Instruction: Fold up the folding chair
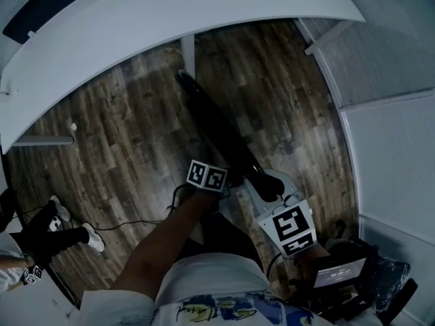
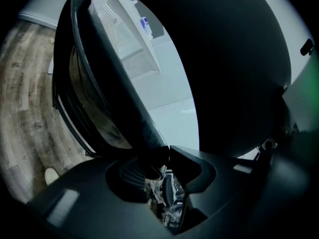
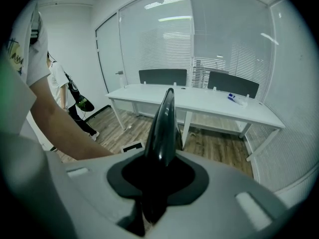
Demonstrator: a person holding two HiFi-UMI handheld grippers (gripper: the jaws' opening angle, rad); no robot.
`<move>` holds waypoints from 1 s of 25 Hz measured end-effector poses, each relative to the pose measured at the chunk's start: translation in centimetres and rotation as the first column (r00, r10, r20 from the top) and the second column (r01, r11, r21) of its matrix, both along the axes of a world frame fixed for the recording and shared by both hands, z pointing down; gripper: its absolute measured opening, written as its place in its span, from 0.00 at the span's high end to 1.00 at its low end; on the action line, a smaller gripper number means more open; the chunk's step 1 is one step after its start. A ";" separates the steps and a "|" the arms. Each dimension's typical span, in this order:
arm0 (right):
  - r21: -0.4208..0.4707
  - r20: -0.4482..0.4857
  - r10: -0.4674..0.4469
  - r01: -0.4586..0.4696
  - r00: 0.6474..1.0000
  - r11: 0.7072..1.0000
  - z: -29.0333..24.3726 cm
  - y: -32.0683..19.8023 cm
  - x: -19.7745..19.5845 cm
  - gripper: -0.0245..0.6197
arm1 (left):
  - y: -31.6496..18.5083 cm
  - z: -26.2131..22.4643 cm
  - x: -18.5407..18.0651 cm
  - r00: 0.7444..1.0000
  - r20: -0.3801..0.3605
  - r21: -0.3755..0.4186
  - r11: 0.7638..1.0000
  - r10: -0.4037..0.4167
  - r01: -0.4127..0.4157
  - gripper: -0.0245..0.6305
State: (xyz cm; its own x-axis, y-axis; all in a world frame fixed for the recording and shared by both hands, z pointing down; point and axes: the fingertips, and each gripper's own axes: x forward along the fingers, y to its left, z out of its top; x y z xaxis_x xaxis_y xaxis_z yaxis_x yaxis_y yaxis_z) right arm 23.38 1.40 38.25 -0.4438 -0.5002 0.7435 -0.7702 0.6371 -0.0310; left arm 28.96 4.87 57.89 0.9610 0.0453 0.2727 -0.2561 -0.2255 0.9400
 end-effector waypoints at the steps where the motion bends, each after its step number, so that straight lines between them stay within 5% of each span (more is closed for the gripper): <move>1: -0.003 0.002 -0.009 0.009 1.000 1.000 -0.1 -0.1 -0.2 0.85 | -0.1 -0.1 -0.2 1.000 -0.001 0.000 1.000 -0.009 0.009 0.76; 15: -0.014 0.065 -0.210 0.211 0.976 0.977 -1.3 -1.5 -5.9 0.85 | -1.9 -1.3 -5.7 0.975 -0.010 -0.002 0.975 -0.224 0.224 0.77; 25: 0.018 0.076 -0.448 0.448 0.891 0.894 -2.8 -3.0 -14.2 0.85 | -5.1 -2.6 -13.4 0.909 -0.008 0.021 0.909 -0.416 0.416 0.76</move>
